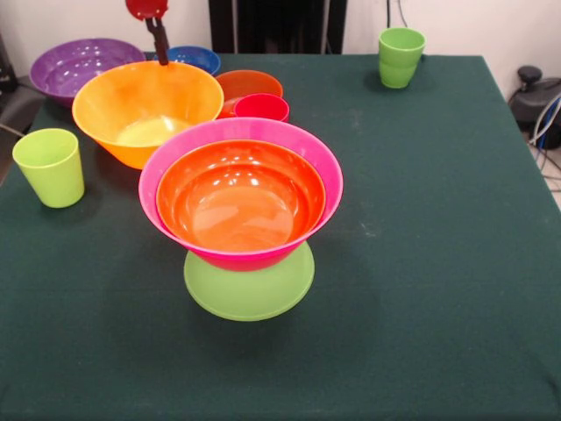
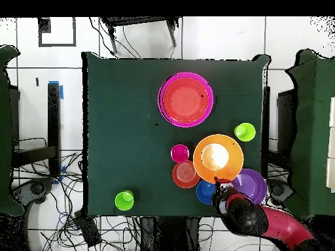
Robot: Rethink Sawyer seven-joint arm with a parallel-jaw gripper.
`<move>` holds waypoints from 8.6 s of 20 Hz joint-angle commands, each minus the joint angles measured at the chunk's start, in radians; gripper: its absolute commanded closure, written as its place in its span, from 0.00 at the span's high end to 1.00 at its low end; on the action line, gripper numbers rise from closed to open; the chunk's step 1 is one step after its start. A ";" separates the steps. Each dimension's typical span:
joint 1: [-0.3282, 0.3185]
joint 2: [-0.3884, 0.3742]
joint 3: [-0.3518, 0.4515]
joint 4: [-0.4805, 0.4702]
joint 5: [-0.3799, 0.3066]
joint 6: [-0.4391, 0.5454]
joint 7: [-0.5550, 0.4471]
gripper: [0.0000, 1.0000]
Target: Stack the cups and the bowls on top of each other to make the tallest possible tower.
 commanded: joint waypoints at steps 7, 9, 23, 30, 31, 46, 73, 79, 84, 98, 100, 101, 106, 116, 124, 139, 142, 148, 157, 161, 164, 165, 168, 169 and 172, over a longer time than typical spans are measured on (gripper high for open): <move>0.042 0.114 -0.039 -0.027 -0.118 -0.040 -0.077 1.00; 0.046 0.134 -0.054 -0.044 -0.135 -0.057 -0.071 1.00; 0.122 0.145 -0.135 -0.103 -0.167 -0.163 -0.019 1.00; 0.110 0.081 -0.130 -0.063 -0.135 -0.164 -0.031 1.00; 0.106 0.071 -0.124 -0.056 -0.130 -0.162 -0.032 1.00; 0.140 0.079 -0.134 -0.062 -0.125 -0.169 -0.014 1.00; 0.214 0.129 -0.189 -0.116 -0.112 -0.198 -0.016 0.00; 0.220 0.120 -0.195 -0.121 -0.109 -0.200 -0.016 0.00; 0.231 0.117 -0.207 -0.123 -0.103 -0.216 -0.004 0.00; 0.143 0.000 -0.099 -0.066 -0.081 -0.153 -0.040 0.00; 0.142 -0.013 -0.091 -0.060 -0.077 -0.146 -0.041 0.00; 0.140 -0.021 -0.084 -0.056 -0.073 -0.139 -0.042 0.00; 0.127 -0.047 -0.059 -0.046 -0.061 -0.112 -0.053 0.00; 0.070 -0.148 0.040 0.015 -0.008 -0.035 -0.094 0.00; -0.008 -0.211 0.139 0.062 0.038 0.028 -0.134 0.00; -0.039 -0.320 0.227 0.136 0.130 0.102 -0.113 0.00; -0.038 -0.333 0.232 0.146 0.140 0.104 -0.104 0.00; -0.018 -0.352 0.228 0.153 0.160 0.103 -0.085 0.00; 0.046 -0.264 0.148 0.104 0.094 0.022 -0.035 0.00; 0.080 -0.203 0.095 0.066 0.052 -0.030 -0.023 0.00; 0.108 -0.186 0.057 0.036 0.031 -0.049 -0.024 0.00; 0.122 -0.179 0.040 0.018 0.017 -0.055 -0.026 0.00; 0.125 -0.154 0.031 -0.023 0.005 -0.043 -0.046 0.00; 0.129 -0.151 0.026 -0.037 -0.005 -0.038 -0.052 0.00; 0.139 -0.150 0.017 -0.064 -0.030 -0.018 -0.071 0.00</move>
